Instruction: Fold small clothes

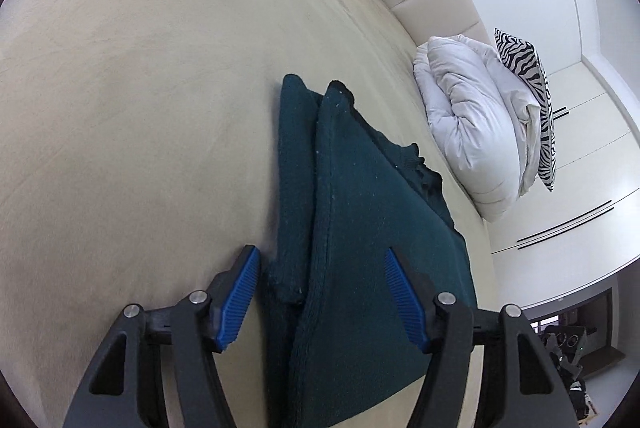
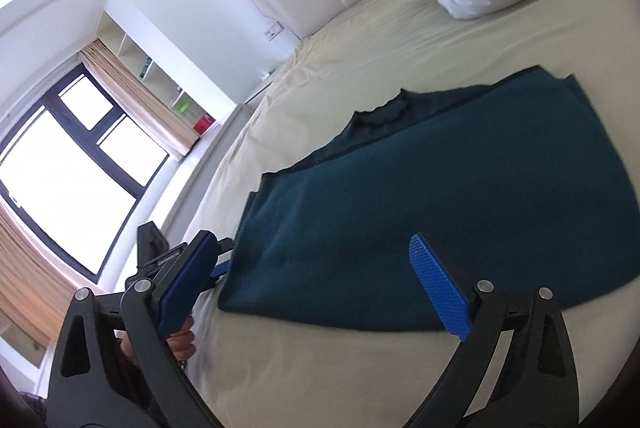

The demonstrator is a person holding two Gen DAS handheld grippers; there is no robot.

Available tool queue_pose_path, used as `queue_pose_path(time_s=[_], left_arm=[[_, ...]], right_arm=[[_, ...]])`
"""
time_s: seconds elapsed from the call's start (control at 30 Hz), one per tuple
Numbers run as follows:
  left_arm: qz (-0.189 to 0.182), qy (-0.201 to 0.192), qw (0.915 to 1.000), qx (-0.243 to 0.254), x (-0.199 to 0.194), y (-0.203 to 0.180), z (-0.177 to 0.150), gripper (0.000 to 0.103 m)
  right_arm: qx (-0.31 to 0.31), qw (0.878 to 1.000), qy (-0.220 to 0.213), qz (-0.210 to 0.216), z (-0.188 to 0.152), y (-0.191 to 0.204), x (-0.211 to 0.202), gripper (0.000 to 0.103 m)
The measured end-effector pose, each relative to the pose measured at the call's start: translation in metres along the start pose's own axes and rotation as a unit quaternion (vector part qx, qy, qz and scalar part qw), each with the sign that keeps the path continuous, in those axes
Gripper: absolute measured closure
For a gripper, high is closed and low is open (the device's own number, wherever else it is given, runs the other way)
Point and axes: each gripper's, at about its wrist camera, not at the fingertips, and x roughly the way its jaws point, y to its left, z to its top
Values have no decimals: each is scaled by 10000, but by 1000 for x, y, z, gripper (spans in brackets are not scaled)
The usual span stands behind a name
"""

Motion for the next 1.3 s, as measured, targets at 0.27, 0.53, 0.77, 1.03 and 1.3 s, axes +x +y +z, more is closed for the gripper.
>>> queue_pose_path(time_s=[0.27, 0.53, 0.77, 1.03, 1.3], left_arm=[[125, 340, 9993, 118, 11, -5, -1, 76], [-42, 215, 9996, 166, 4, -3, -1, 81], [19, 88, 9997, 234, 3, -5, -4, 84], [146, -37, 9961, 867, -9, -63, -2, 86], [-163, 325, 9751, 2188, 53, -211, -33, 86]], right_arm=[[546, 9935, 690, 724, 8, -2, 70, 9], [672, 9864, 1238, 843, 12, 11, 139, 12], [878, 9774, 1860, 485, 6, 0, 195, 16], [1150, 9737, 1770, 858, 8, -11, 201, 17], [1898, 9635, 1295, 1370, 45, -64, 158, 15]])
